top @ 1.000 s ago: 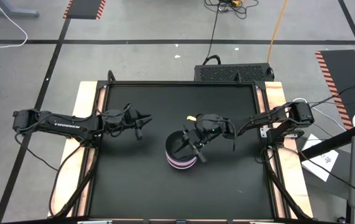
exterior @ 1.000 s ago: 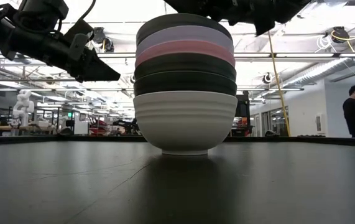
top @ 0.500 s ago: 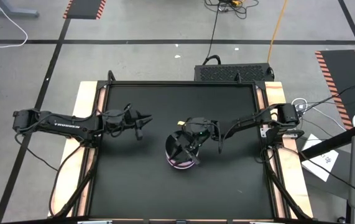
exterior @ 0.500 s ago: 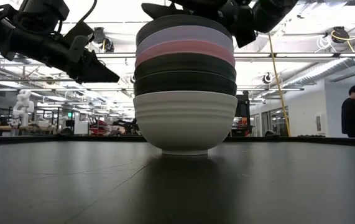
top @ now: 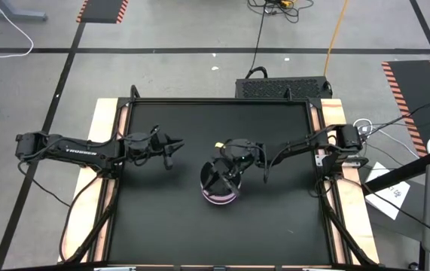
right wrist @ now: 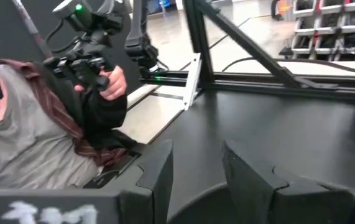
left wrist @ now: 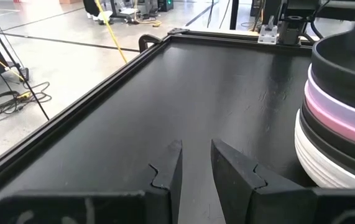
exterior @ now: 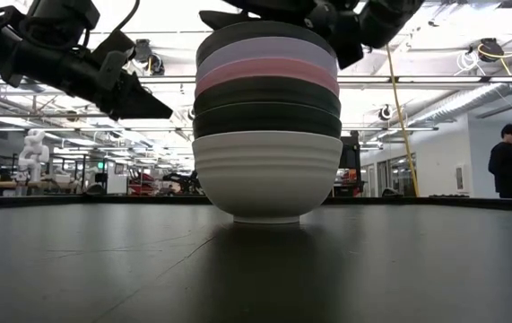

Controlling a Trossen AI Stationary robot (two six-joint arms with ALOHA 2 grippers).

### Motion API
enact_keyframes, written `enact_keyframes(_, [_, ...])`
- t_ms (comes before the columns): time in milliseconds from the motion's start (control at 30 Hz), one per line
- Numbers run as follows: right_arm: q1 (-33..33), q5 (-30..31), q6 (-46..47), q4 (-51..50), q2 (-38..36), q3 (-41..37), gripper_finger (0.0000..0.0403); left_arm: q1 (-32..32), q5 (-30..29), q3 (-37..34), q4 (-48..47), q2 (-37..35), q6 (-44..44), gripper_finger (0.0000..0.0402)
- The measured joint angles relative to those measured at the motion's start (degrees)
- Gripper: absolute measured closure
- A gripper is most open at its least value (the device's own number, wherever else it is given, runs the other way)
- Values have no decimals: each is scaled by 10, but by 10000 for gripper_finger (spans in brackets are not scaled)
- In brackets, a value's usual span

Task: Nest bowls inside each other
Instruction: Stack the black bowl into the purple bowl

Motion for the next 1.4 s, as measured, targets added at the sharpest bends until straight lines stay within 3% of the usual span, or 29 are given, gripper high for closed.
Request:
enact_keyframes(200, [-20,0,-16,-57,0,33,275,0,0,0,4,0,2,314])
enact_keyframes(1100, [7,-14,-15,-48,39,39,275,0,0,0,1,0,3,314])
enact_keyframes(1333, [4,-9,-52,-67,-12,39,275,0,1,-1,-6,0,2,314])
enact_keyframes(1400, [4,19,-71,-109,-30,39,275,0,2,-1,-10,0,2,314])
